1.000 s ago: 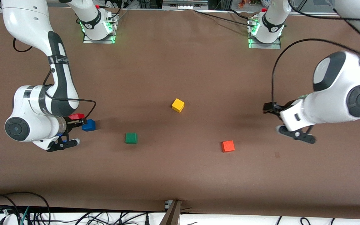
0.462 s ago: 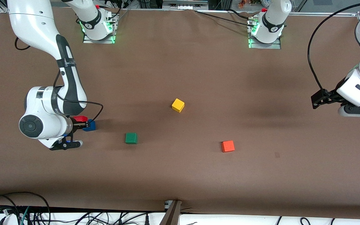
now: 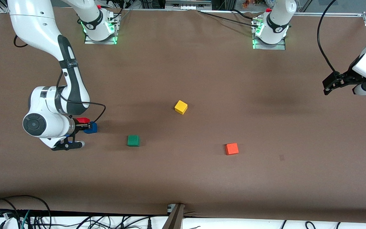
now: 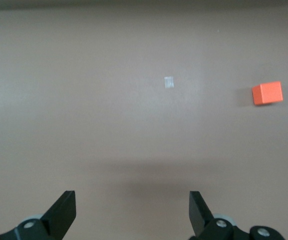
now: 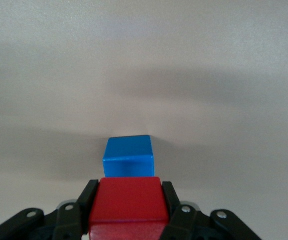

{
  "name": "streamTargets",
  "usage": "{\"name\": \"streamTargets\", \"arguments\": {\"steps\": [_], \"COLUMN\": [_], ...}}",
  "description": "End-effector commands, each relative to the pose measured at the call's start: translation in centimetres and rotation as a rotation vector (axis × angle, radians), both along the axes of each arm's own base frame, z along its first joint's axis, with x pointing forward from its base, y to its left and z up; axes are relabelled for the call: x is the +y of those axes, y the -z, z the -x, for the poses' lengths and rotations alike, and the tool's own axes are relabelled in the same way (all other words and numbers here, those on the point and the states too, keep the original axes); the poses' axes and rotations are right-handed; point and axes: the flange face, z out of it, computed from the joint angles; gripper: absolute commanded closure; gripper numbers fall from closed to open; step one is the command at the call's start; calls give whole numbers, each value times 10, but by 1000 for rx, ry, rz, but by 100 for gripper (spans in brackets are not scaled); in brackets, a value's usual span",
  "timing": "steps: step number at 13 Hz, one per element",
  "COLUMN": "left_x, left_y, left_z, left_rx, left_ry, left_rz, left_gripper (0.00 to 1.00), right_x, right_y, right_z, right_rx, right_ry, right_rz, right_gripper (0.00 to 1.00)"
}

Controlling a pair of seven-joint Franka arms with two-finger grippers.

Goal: Pass red block to right arm, stack on blue

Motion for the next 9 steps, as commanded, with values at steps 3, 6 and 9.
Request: {"name": "streamTargets", "arguments": {"steps": [3, 6, 9], "left_x": [-10, 1, -4], "left_y": [-7, 2, 3], "left_z": [-9, -12, -18], "left_rx": [20, 41, 43], "left_ry": [3, -17, -10], "left_rz": [19, 17, 15], "left_gripper": [0, 0, 0], "right_x": [-4, -2, 8], "right_y": [9, 10, 10], "right_z": [20, 21, 22], "right_rx": [-31, -38, -38], "right_ry": [-2, -8, -22], "right_rz": [14, 12, 12], "right_gripper": [72, 72, 71]}}
